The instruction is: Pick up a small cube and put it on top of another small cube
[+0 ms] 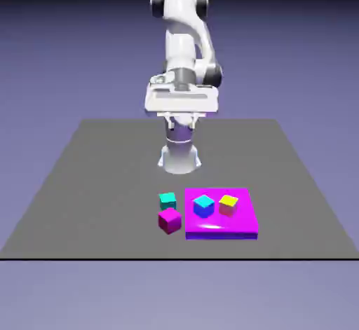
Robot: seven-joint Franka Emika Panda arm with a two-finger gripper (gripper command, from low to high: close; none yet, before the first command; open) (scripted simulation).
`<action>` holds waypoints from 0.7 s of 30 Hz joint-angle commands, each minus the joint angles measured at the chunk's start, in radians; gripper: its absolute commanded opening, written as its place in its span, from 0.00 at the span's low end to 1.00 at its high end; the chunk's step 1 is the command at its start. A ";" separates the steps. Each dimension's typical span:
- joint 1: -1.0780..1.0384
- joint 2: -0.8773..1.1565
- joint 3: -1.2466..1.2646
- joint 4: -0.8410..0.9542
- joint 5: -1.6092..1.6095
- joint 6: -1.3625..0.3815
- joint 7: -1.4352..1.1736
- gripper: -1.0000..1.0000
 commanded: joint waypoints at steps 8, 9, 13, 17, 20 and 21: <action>-0.190 0.220 -0.004 -0.030 0.348 -0.273 -0.072 0.50; -0.214 0.248 -0.005 -0.034 0.391 -0.307 -0.081 0.50; -0.309 0.358 -0.007 -0.049 0.565 -0.443 -0.117 0.50; -0.404 0.468 -0.009 -0.064 0.739 -0.579 -0.152 0.50; -0.476 0.551 -0.010 -0.076 0.870 -0.681 -0.179 0.50; -0.500 0.579 -0.011 -0.079 0.913 -0.715 -0.188 0.50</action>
